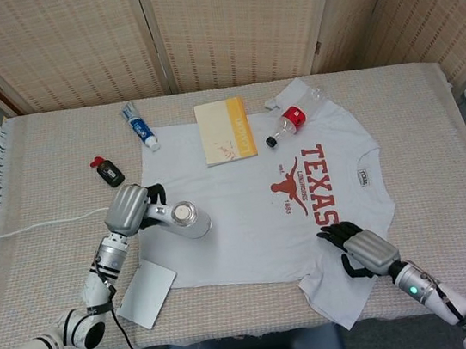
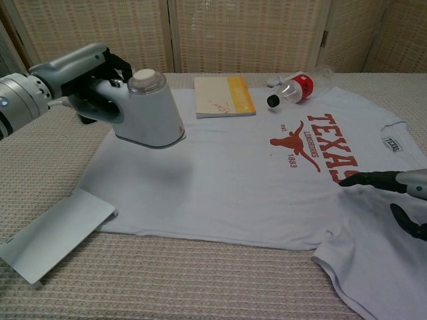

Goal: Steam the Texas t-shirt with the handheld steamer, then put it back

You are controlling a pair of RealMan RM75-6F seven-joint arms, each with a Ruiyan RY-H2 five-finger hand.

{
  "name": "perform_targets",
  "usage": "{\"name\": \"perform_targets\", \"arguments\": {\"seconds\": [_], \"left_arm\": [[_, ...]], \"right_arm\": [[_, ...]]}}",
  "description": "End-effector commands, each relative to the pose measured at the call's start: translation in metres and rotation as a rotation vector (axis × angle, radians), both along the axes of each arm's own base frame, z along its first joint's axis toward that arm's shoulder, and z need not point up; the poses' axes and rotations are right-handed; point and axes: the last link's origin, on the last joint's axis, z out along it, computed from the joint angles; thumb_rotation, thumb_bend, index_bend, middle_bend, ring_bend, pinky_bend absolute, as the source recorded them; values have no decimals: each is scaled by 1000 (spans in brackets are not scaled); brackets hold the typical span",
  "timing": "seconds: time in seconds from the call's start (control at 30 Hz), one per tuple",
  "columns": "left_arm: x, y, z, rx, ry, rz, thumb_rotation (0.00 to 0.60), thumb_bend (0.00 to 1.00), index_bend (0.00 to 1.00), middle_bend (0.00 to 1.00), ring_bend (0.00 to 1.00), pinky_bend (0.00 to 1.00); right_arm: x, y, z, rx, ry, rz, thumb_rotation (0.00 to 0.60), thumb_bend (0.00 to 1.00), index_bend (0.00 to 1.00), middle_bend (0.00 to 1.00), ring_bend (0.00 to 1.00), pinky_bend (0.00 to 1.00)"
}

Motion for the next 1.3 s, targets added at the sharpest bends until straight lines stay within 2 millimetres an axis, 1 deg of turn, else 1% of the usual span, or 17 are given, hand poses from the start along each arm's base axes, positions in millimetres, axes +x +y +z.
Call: {"name": "perform_targets", "arguments": {"seconds": [0.03,0.2,0.4,0.6,0.73,0.87,0.9,0.97,1.2,1.3], "left_arm": [[21,0,-19,-36,10,-37,600,348,901,1000,890,683],[39,2,-47,-47,73,-61,600,349,900,1000,889,683],[48,1,-76,-52,114,-66,600,348,900,1000,889,683],[46,2,-102,-36,198,-69,600,349,901,1000,887,683],[41,8,-110,-10,216,-47,600,349,901,1000,884,683],[35,14,-110,12,221,-24,600,349,904,1000,880,683],[28,21,-106,32,227,1,600,349,905,1000,881,683],[21,27,-102,48,237,22,600,349,907,1000,880,683],[-20,50,-77,98,253,166,600,348,907,1000,881,683],[-46,59,-61,118,259,261,600,348,907,1000,881,683]], "right_arm": [[-3,1,-5,8,-4,7,424,867,0,20,0,0],[-8,4,-8,9,11,24,424,867,0,20,0,0],[-14,5,-10,9,16,16,421,867,0,20,0,0],[-15,7,-14,19,12,19,421,867,0,20,0,0],[-17,7,-14,21,15,17,425,867,0,20,0,0],[-17,7,-14,20,14,13,422,866,0,20,0,0],[-17,7,-14,19,14,11,420,866,0,20,0,0],[-17,7,-14,19,15,9,422,867,0,20,0,0],[-16,6,-15,19,18,9,420,866,0,20,0,0],[-14,7,-15,20,17,10,423,867,0,20,0,0]]}}
